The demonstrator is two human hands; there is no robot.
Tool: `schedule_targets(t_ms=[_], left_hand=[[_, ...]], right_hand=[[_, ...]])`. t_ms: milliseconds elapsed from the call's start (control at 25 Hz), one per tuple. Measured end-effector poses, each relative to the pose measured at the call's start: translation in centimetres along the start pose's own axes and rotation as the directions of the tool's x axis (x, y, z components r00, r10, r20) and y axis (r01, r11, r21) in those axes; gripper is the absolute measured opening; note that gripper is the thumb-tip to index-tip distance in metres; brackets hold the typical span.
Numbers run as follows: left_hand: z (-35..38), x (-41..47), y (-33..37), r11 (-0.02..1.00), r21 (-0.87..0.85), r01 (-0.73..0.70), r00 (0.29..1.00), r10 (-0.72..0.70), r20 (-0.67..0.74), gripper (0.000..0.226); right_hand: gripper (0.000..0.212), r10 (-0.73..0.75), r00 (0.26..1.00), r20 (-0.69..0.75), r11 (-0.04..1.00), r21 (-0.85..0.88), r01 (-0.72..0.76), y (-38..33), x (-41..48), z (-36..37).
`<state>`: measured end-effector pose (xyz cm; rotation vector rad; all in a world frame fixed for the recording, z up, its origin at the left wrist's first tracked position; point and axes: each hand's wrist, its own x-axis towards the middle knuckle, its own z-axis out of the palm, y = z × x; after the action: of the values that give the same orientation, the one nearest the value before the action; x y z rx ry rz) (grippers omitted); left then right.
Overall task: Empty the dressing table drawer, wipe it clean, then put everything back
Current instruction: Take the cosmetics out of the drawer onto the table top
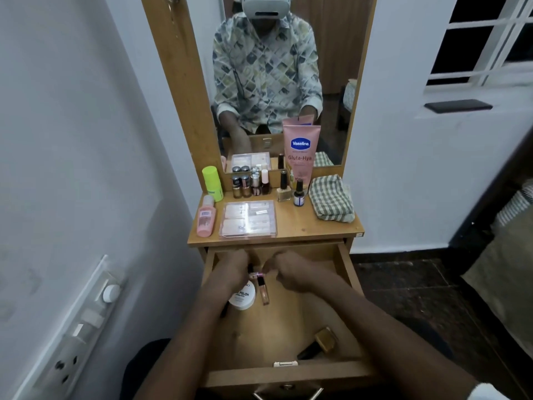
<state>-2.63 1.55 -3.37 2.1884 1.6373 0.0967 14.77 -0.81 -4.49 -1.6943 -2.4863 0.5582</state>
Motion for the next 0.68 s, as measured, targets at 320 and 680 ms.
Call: schedule_targets(t_ms=[320,680], left_hand=[[3.1,0.8,0.9,0.984,0.176,-0.037,0.997,0.048,-0.054,0.02],[4.4,-0.1,1.6,0.98,0.176,-0.094,0.984,0.118,-0.131,0.029]], right_hand=[[0.031,-0.081,0.996,0.036,0.986,-0.143,0.085,0.9,-0.5,1.7],[0.018,-0.151,0.97,0.191,0.961,-0.202,0.19,-0.1,-3.5,0.5]])
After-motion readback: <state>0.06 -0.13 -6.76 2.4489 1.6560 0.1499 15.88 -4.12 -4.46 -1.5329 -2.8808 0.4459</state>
